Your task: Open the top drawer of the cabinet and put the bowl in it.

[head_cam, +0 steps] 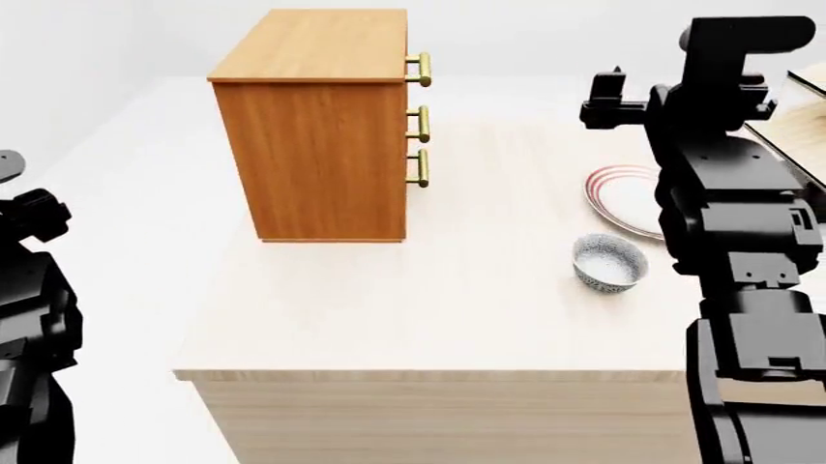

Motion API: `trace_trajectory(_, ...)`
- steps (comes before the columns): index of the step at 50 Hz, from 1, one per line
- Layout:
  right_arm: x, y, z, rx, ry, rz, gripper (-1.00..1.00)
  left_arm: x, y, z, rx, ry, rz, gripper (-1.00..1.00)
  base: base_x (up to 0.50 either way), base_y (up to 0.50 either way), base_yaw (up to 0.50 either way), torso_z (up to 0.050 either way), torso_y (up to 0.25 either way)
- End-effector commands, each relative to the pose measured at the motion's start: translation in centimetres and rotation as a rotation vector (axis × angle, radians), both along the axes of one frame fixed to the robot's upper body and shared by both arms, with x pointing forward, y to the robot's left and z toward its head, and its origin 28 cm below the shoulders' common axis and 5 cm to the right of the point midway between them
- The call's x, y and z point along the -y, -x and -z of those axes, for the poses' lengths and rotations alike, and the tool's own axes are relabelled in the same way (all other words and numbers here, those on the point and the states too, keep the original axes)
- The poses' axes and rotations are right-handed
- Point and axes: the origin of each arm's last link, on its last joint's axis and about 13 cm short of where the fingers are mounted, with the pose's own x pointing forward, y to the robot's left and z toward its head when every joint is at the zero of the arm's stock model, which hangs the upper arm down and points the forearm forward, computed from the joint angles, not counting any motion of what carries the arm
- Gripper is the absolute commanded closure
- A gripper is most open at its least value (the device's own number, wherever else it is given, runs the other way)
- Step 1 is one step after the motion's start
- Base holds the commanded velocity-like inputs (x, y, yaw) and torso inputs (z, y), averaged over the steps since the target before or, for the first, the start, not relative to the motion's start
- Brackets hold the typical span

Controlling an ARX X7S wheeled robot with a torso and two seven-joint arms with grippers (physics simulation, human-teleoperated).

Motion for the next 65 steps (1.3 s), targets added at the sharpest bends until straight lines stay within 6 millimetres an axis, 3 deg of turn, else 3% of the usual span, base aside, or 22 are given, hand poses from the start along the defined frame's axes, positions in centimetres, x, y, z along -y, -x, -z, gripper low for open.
trace_trajectory(1,0.16,-0.02,0.31,-0.014,-0.007,0.009,-1.00,-0.15,0.10,0.06,-0.009,0.006,-0.005,-1.00,0.00,0.00,0.00,0.000,0.000)
trace_trajectory(7,0.22,-0.01,0.35,-0.021,-0.034,0.003,-1.00,-0.18,0.10,0.01,-0.009,0.006,-0.006,-1.00,0.08,0.00,0.00,0.000,0.000)
trace_trajectory(65,0.44,0.17,0.86,-0.046,-0.060,0.019,-1.00,-0.38,0.16,-0.17,-0.005,0.024,-0.012,-1.00,0.50,0.00,0.00,0.000,0.000)
